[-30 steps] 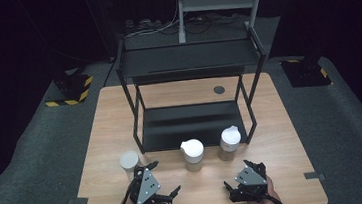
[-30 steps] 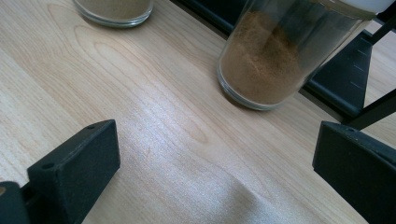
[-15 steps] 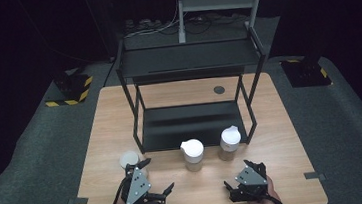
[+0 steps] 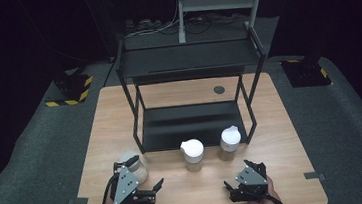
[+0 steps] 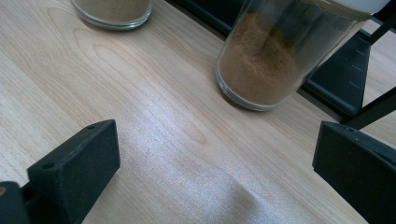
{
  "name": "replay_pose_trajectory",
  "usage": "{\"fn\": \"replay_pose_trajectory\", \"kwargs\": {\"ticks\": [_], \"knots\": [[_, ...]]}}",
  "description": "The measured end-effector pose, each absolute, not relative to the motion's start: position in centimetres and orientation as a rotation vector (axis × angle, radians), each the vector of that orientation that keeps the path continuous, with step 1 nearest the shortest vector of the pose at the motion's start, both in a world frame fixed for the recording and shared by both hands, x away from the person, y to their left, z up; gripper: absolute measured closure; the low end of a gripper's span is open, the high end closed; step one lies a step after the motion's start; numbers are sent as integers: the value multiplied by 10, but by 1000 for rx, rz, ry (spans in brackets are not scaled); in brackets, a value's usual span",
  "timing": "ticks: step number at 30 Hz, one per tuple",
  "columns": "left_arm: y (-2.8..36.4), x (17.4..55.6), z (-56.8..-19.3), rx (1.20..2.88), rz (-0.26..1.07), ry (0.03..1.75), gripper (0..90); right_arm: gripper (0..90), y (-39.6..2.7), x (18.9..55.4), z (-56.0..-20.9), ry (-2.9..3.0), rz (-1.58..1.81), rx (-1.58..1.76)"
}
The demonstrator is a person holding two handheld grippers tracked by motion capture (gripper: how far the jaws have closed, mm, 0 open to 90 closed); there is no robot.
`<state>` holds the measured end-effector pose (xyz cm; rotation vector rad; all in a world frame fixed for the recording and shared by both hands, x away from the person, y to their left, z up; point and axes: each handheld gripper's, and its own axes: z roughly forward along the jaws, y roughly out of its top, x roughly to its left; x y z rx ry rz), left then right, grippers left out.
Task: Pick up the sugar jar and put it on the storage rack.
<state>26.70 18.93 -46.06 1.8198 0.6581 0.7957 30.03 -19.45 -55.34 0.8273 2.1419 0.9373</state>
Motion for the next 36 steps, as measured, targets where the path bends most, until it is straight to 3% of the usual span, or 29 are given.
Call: {"fn": "replay_pose_trajectory", "kwargs": {"ticks": [36], "knots": [[232,283,-470,1762,811,810,4,0,-195,300,-553,2146,951,830]]}}
